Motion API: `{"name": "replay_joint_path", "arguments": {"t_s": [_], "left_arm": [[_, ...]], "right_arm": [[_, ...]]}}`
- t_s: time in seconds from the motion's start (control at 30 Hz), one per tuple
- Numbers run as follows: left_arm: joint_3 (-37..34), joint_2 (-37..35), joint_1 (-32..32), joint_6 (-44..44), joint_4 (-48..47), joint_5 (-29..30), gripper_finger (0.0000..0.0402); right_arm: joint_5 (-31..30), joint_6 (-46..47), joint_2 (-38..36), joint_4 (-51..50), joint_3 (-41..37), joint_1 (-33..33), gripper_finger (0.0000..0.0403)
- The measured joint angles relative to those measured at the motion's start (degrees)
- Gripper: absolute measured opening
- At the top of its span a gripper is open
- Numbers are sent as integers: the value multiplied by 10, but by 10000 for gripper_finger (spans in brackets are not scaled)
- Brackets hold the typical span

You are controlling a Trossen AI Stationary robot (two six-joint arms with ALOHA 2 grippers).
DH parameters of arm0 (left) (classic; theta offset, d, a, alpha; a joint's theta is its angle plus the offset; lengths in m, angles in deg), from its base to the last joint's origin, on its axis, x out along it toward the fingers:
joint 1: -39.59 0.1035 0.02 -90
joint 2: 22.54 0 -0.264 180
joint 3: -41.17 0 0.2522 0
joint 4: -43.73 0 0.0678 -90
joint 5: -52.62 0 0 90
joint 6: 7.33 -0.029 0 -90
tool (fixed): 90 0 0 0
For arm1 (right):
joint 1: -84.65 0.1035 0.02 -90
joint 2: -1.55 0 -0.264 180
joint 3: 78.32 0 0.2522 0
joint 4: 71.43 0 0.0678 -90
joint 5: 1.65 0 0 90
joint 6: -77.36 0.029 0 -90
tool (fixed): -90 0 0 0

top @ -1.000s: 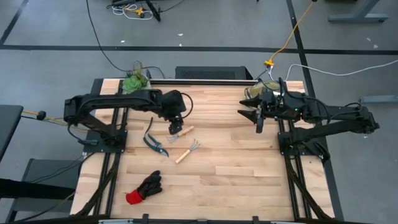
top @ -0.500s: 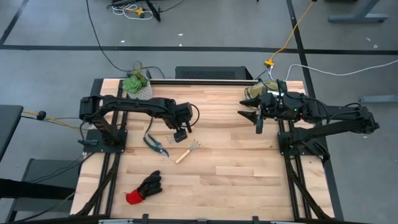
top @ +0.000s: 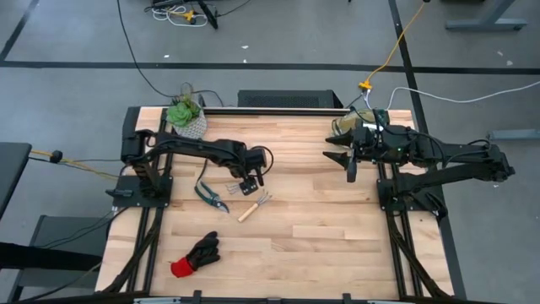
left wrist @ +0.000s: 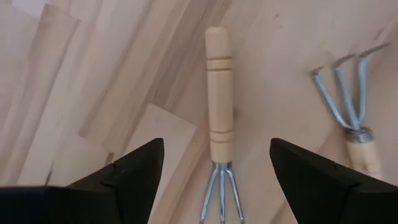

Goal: Pick & Place Garden tools in Gardening bag
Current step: Put the top brown hand rake into the brown gardening bag

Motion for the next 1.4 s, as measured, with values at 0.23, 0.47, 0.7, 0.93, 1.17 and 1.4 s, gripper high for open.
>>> {"name": "replay_joint_path", "arguments": {"t_s": [0.23,0.47,0.7,0.93,1.17,1.4], "left_arm": [[0,39,0,18,9,-1,300],[0,69,0,30,14,-4,300],[0,75,0,30,15,-6,288],[0,75,0,29,16,-11,245],[0,75,0,29,16,-11,206],[0,75,0,29,16,-11,168]], "right_arm": [[-1,-2,0,-8,0,0,215],[-1,-3,0,-22,0,0,215],[-1,-3,0,-24,0,0,215],[-1,-3,0,-24,0,0,215],[-1,2,0,-25,0,0,215],[-1,1,0,-25,0,0,215]]}}
